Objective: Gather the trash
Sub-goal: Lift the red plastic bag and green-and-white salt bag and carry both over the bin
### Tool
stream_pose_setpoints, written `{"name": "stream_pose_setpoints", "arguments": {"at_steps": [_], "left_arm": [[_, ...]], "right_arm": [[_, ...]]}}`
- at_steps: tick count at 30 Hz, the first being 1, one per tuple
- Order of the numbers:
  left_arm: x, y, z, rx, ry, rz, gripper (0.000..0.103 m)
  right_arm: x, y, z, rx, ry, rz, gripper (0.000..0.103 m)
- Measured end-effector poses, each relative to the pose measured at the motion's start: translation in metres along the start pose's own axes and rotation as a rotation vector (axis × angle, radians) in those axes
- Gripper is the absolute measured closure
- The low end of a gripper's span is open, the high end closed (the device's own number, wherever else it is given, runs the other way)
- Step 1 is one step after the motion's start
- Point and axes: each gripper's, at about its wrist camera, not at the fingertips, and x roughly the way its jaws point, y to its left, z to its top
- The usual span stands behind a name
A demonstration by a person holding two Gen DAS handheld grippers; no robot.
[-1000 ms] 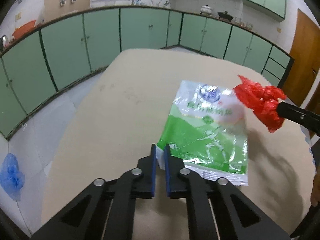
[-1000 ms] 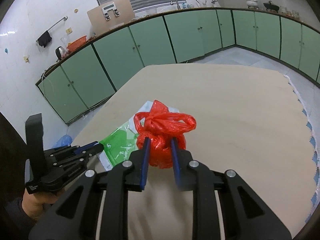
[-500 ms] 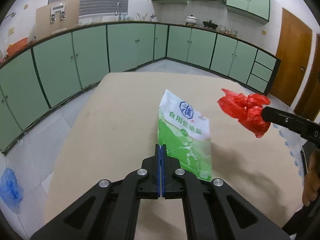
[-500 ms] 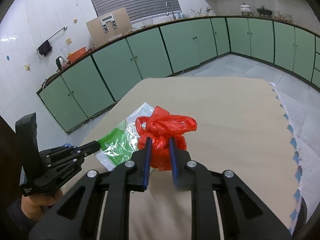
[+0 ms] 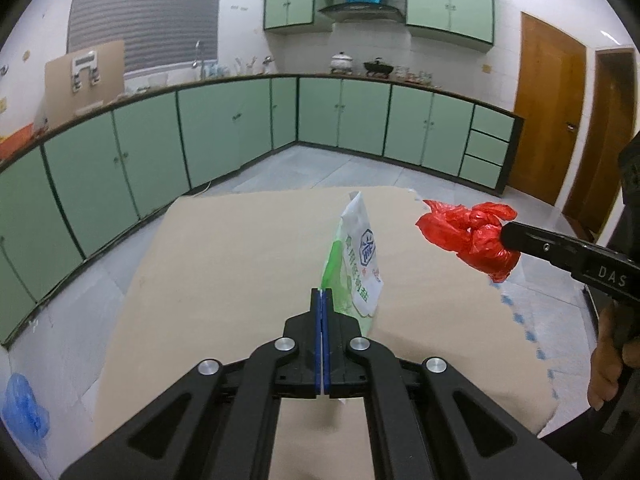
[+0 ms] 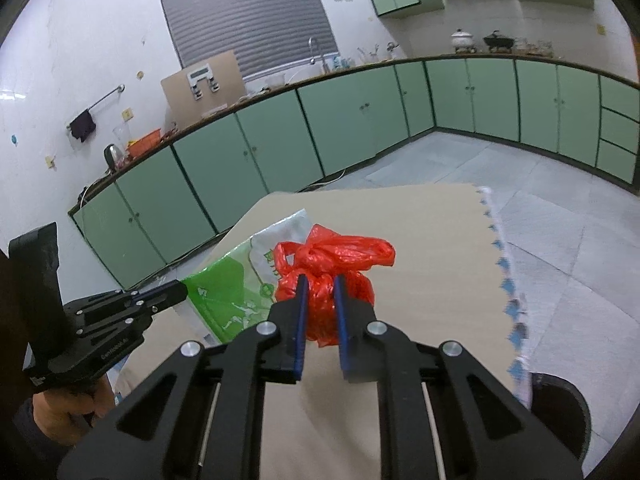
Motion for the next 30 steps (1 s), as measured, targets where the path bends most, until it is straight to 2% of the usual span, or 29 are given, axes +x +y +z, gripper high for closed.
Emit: {"name": "stream_pose_setpoints", "arguments": {"at_steps": [9, 18, 30], "left_arm": [[-0.008, -0.057, 0.021, 0.056, -0.023, -0.065, 0.103], [-0.003, -0.142, 0.020, 0.129, -0.015, -0.176, 0.103], [0.012, -0.244, 0.013, 0.216, 0.010, -0.309, 0.103]], "right_arm": [[-0.065, -0.046, -0.012, 0.055, -0.055, -0.081, 0.092], [-0.127, -0.109, -0.037, 0.124, -0.088, -0.182, 0.093], [-0.186, -0.190, -0.092, 0.257, -0.077, -0.313, 0.094]]}}
